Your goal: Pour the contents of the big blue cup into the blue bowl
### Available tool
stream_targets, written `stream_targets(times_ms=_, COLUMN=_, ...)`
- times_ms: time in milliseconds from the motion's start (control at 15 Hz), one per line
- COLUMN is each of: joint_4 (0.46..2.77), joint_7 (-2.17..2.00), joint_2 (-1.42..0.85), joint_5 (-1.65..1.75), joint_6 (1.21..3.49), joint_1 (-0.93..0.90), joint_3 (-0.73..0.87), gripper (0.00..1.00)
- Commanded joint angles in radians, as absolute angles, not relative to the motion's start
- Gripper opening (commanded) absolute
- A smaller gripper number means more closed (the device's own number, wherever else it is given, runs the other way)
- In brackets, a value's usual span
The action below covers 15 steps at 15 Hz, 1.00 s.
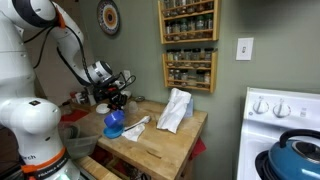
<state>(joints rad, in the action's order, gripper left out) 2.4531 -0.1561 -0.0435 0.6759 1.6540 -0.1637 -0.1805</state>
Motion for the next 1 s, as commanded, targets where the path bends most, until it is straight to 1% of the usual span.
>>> stream_targets(times_ms=0, joint_4=2.404, joint_7=-0.231, joint_2=-0.119, joint_5=0.710, joint_6=1.560, joint_1=-0.194, joint_3=-0.194, gripper=0.01)
stream_targets(times_ms=933, joint_4=2.284, joint_7=-0.327, joint_2=-0.271, joint_5=0.715, joint_6=1.303, joint_1=-0.277, joint_3=-0.212, gripper=0.01)
